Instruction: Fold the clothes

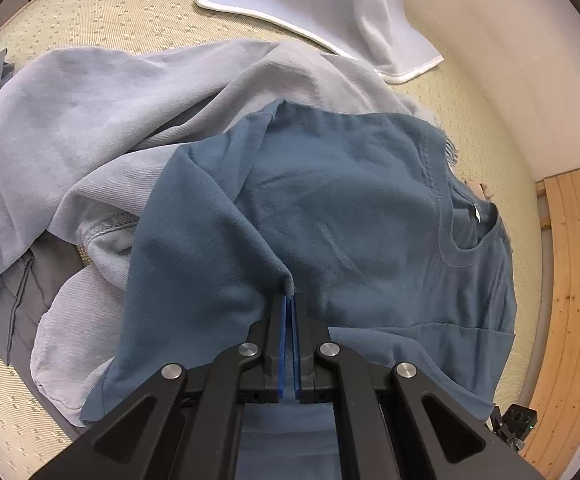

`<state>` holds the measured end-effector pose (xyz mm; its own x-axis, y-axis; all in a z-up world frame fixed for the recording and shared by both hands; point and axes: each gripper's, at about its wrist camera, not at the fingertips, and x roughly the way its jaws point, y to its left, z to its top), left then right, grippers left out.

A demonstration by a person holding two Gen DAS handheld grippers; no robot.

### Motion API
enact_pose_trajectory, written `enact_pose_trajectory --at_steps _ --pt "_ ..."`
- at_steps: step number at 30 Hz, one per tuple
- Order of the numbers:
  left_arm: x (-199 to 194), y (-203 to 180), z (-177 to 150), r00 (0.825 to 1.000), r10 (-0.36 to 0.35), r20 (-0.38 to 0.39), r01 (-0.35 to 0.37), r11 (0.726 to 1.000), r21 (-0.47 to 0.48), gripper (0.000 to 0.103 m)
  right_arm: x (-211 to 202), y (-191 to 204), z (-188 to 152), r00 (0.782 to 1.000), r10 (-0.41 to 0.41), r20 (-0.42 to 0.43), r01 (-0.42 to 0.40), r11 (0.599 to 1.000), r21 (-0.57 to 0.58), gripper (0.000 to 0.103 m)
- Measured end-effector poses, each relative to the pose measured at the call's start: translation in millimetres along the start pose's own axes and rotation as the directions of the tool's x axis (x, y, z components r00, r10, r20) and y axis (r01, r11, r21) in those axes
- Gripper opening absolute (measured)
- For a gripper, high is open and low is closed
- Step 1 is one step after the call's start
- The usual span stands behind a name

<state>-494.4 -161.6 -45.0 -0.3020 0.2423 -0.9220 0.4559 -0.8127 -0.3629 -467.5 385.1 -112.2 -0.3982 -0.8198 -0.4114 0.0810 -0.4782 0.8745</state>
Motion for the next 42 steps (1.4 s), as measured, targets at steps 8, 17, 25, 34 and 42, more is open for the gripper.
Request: enact_pose_trajectory --at_steps 8,17,25,34,42 --pt "2 3 -1 1.0 0.003 -0.001 -0.003 1.0 -0.006 0.001 13 4 -6 0.992 0.127 0.001 -0.127 0.992 -0.002 0.052" --pt "2 4 -1 1.0 -0.005 0.002 0.005 1.0 -0.007 0.001 1 18 -11 0.997 0.071 0.013 -0.07 0.994 -0.081 0.015" --pt "-1 5 -1 1.0 -0.024 0.015 0.024 1.0 -0.009 0.001 -16 35 -12 0.996 -0.012 0.089 0.027 0.985 -0.17 0.001" --pt "-25 10 8 0.993 -0.062 0.103 0.066 0.997 -0.035 0.001 -28 95 0 0.983 -0.12 0.137 0.162 0.921 -0.355 0.0" --pt "-25 16 19 0.991 -0.055 0.125 0.065 0.995 -0.076 0.001 2 126 34 0.953 -0.277 0.126 0.304 0.847 -0.437 0.0"
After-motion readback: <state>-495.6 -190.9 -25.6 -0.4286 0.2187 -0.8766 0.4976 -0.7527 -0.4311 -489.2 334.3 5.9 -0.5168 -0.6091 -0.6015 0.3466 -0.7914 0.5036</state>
